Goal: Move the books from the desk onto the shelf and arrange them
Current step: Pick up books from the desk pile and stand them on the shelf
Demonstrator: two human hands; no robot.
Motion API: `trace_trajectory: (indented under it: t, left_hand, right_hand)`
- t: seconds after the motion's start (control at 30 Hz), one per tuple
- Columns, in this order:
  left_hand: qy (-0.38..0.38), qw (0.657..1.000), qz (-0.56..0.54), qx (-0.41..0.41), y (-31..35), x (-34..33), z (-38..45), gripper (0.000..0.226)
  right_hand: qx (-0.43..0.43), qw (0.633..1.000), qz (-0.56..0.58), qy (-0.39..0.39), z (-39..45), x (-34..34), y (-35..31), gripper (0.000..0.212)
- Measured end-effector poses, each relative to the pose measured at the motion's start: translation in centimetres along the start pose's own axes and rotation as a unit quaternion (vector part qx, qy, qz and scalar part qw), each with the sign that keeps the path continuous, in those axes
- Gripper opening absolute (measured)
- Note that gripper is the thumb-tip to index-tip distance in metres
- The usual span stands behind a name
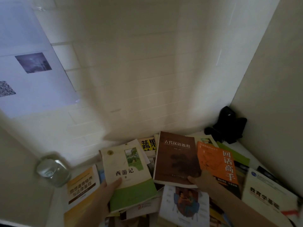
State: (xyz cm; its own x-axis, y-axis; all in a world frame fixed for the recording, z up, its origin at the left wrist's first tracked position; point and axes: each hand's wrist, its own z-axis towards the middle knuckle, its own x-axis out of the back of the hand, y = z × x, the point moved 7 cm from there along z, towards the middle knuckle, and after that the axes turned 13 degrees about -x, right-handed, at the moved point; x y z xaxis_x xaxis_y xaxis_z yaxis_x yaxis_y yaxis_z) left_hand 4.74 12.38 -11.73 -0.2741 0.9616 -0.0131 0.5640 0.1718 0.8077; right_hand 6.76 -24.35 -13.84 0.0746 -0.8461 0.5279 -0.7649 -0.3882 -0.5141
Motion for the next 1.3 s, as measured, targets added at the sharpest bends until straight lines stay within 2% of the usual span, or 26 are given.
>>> trace_trajectory:
  t: [0.1,0.17,0.23,0.3,0.33,0.4,0.43,0.5,0.53,0.57,0.63,0.7,0.77,0.83,0.87,0.93,0.97,1.0,1.07,1.13,1.2,1.23,1.3]
  left_hand:
    - [-0.002,0.996,0.028,-0.08,3.4,0.6,-3.4,0.044]
    - [-0.03,0.989,0.045,-0.137,6.8,0.8,-6.0,0.05]
    - [-0.066,0.981,0.051,-0.172,10.0,0.0,-8.0,0.053]
    - [-0.105,0.975,0.048,-0.189,11.8,-2.0,-8.7,0.044]
    - [-0.122,0.974,0.049,-0.183,12.0,-3.6,-8.6,0.04]
    - [-0.144,0.977,0.04,-0.15,11.4,-7.0,-8.3,0.034]
    - [-0.146,0.98,0.034,-0.133,10.6,-8.5,-7.8,0.029]
    - [-0.164,0.981,0.028,-0.095,8.5,-11.5,-6.6,0.029]
    - [-0.172,0.981,0.033,-0.081,7.2,-12.8,-5.8,0.035]
    - [-0.174,0.981,0.049,-0.07,5.9,-13.8,-5.0,0.039]
    - [-0.169,0.976,0.117,-0.075,3.6,-15.2,-4.0,0.046]
    - [-0.132,0.962,0.218,-0.102,1.6,-15.6,-2.5,0.056]
    - [-0.091,0.952,0.254,-0.144,0.7,-15.8,-2.1,0.056]
    - [-0.071,0.927,0.307,-0.204,0.6,-15.7,-1.8,0.049]
    - [-0.059,0.91,0.348,-0.217,0.5,-15.5,-1.7,0.054]
    - [-0.025,0.874,0.444,-0.197,-0.8,-14.3,-0.2,0.079]
    - [-0.012,0.876,0.445,-0.184,-1.0,-13.8,0.0,0.092]
    - [-0.01,0.896,0.41,-0.169,-1.7,-13.3,0.9,0.105]
    - [-0.027,0.94,0.316,-0.127,-1.7,-13.3,1.0,0.11]
    - [-0.047,0.97,0.225,-0.083,-1.4,-13.3,1.3,0.098]
    - [-0.067,0.988,0.133,-0.048,-0.5,-13.8,1.0,0.075]
    - [-0.074,0.99,0.115,-0.042,-0.1,-13.9,1.2,0.068]
    - [-0.094,0.989,0.113,-0.026,0.5,-14.5,0.6,0.057]
  right_hand:
    - [-0.016,0.998,0.054,-0.035,0.2,0.1,0.6,0.065]
    - [-0.012,0.995,0.08,-0.066,-0.4,0.0,0.5,0.069]
    - [-0.007,0.992,0.094,-0.086,-0.9,-0.4,0.9,0.064]
    - [-0.004,0.99,0.098,-0.1,-1.9,-0.9,1.6,0.054]
    - [0.004,0.991,0.092,-0.096,-1.7,-1.2,2.2,0.058]
    - [0.007,0.992,0.078,-0.098,-1.4,-1.4,3.5,0.08]
    - [0.008,0.99,0.089,-0.109,-0.9,-1.6,4.0,0.077]
    - [-0.038,0.97,0.181,-0.159,-0.5,-1.7,5.3,0.044]
    - [-0.087,0.95,0.237,-0.183,-0.7,-1.6,5.6,0.041]
    - [-0.121,0.929,0.298,-0.184,-0.8,-1.2,6.0,0.051]
    - [-0.141,0.904,0.358,-0.187,-0.8,-0.6,5.8,0.074]
    - [-0.145,0.909,0.347,-0.181,-0.7,-0.1,5.5,0.079]
    - [-0.101,0.921,0.321,-0.197,-1.2,-0.4,4.1,0.064]
    - [-0.06,0.937,0.289,-0.186,-1.2,-0.7,3.2,0.049]
    - [-0.047,0.945,0.264,-0.187,-0.6,-1.2,3.3,0.055]
    - [-0.005,0.961,0.196,-0.195,-0.6,-2.4,3.0,0.088]
    - [0.011,0.97,0.166,-0.179,-0.4,-2.7,2.8,0.109]
    - [0.024,0.977,0.14,-0.161,-0.2,-3.0,2.7,0.127]
    - [0.044,0.983,0.114,-0.137,0.1,-3.2,2.7,0.144]
    - [0.069,0.983,0.117,-0.126,0.0,-3.0,2.4,0.138]
    - [0.082,0.978,0.136,-0.137,-0.5,-2.9,2.0,0.116]
    - [0.086,0.976,0.142,-0.139,-1.0,-2.7,1.7,0.106]
    - [0.075,0.975,0.151,-0.146,-1.6,-2.6,1.6,0.1]
